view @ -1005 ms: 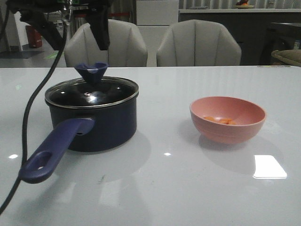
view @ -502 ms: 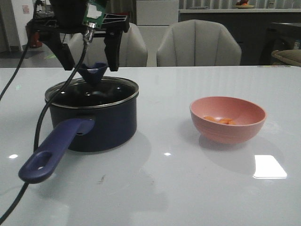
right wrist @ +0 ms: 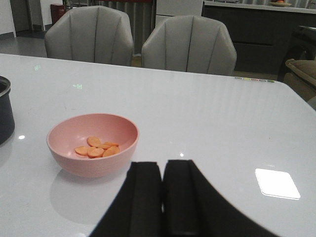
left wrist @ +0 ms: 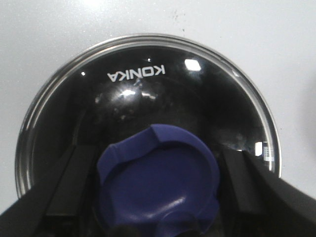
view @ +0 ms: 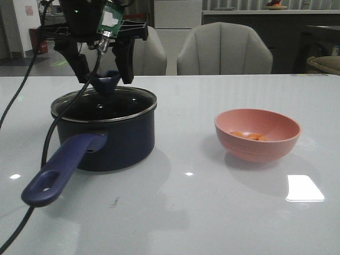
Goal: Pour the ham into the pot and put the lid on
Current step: 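Lower the left gripper onto the purple lid knob and grasp it, then lift the glass lid off the saucepan with the left gripper, set it aside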
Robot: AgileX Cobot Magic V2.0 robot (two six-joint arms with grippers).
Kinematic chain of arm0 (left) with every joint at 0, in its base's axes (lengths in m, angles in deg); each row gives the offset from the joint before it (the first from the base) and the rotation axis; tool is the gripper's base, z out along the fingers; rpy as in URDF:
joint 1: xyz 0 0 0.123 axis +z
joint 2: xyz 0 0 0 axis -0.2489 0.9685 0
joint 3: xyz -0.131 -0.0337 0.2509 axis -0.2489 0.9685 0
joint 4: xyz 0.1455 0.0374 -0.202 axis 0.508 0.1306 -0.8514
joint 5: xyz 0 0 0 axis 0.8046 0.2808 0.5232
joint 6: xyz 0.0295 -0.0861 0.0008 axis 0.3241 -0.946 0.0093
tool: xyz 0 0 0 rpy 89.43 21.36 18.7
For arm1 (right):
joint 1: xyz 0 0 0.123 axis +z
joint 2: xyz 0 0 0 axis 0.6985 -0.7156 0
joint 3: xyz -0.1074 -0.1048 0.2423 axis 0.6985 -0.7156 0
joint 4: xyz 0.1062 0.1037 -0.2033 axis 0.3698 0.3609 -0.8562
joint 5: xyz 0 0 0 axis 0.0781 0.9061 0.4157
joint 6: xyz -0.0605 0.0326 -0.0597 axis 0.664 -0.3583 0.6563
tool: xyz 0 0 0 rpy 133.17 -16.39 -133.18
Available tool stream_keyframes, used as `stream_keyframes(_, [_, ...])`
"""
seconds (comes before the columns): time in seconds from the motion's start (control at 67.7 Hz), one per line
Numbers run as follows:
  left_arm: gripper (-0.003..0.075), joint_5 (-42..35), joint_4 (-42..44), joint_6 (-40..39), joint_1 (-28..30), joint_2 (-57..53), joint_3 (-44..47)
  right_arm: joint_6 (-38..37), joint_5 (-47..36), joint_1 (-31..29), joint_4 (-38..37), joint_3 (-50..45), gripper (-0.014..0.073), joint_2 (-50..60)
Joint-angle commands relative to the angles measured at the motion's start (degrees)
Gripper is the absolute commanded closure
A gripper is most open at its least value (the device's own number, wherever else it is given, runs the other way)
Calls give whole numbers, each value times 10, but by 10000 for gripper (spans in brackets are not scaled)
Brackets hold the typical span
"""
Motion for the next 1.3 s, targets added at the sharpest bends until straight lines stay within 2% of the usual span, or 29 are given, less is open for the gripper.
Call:
stream_keyframes(0.0, [473, -13, -6, -8, -3, -23, -17, 1, -51, -2, -6, 3, 446, 12])
stream_keyframes(0.561, [475, 5, -6, -1, -3, -58, -25, 1, -51, -2, -6, 3, 446, 12])
stream_keyframes(0.857, [475, 12, 38, 20, 2, -84, -25, 1, -51, -2, -6, 3, 446, 12])
stream_keyframes(1.079, [475, 51, 88, 31, 56, -115, -11, 1, -51, -2, -6, 3, 446, 12])
stream_keyframes(1.167, [475, 37, 98, 45, 90, -140, 13, 1, -51, -2, -6, 3, 446, 12])
stream_keyframes(1.286, [475, 12, 69, 75, 151, -174, 59, 1, -51, -2, -6, 3, 446, 12])
